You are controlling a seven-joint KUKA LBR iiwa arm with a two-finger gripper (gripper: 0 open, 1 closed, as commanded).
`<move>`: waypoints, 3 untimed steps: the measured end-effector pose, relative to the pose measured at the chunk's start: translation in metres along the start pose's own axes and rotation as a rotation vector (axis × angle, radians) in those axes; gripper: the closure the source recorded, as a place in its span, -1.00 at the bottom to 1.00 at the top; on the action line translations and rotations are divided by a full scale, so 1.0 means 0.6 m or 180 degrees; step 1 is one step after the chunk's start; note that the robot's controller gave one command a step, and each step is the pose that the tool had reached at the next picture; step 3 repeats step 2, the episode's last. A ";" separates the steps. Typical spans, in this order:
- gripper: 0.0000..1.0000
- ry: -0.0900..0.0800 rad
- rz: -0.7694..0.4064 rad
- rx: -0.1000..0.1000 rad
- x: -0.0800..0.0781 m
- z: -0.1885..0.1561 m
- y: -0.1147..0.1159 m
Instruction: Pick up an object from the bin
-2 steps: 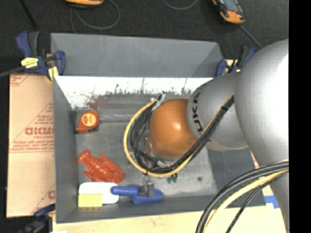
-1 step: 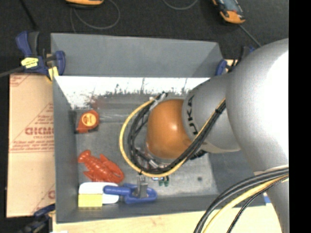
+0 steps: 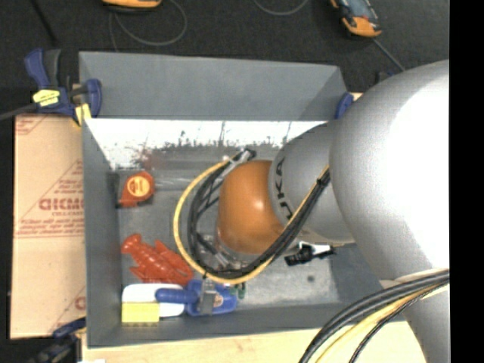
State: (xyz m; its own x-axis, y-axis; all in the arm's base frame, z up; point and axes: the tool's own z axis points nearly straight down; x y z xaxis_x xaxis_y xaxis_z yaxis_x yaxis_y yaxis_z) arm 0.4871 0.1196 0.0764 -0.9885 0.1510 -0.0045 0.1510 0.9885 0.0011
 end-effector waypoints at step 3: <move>1.00 -0.0001 -0.0319 0.0009 -0.018 0.007 0.049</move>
Offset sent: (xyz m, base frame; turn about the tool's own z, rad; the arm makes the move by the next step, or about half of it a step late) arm 0.0000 0.0000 0.0000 0.0000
